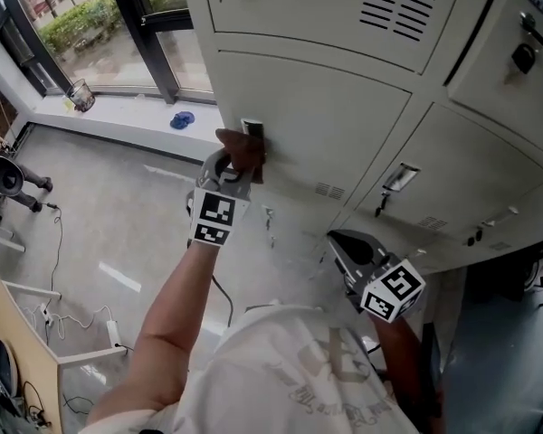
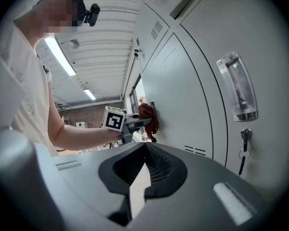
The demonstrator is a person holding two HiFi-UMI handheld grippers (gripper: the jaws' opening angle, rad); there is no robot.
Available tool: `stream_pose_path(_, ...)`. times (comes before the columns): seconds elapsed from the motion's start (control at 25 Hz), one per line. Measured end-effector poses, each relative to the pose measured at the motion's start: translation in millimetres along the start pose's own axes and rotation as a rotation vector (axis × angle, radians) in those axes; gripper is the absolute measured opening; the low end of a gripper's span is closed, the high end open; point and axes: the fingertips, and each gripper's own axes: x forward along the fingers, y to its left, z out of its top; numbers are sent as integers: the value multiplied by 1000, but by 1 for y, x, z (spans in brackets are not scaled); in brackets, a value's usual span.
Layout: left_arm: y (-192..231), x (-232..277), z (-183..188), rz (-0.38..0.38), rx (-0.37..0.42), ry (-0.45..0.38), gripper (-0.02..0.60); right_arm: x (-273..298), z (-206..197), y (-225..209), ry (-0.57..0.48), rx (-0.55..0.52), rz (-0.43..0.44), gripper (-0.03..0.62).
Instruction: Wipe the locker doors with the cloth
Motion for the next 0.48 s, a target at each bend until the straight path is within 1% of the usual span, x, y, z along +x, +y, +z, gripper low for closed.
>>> stream_pose_path(0.08,4,0,-15,15,0,28,81,-1,-3,-1,-4,19,-5,8)
stream_pose_path(0.2,12,1,-39,25,-52,69,81,-1,-5,-1,-2,24,-14,8)
stream_pose_path(0.36,2,7,-57,-33,-71,85,81,-1,-6,-1,-3,38,-28,8)
stream_pose_path(0.48,-4,12,-66,-69,-104,99,81,-1,-6,0,0,37,-31,8)
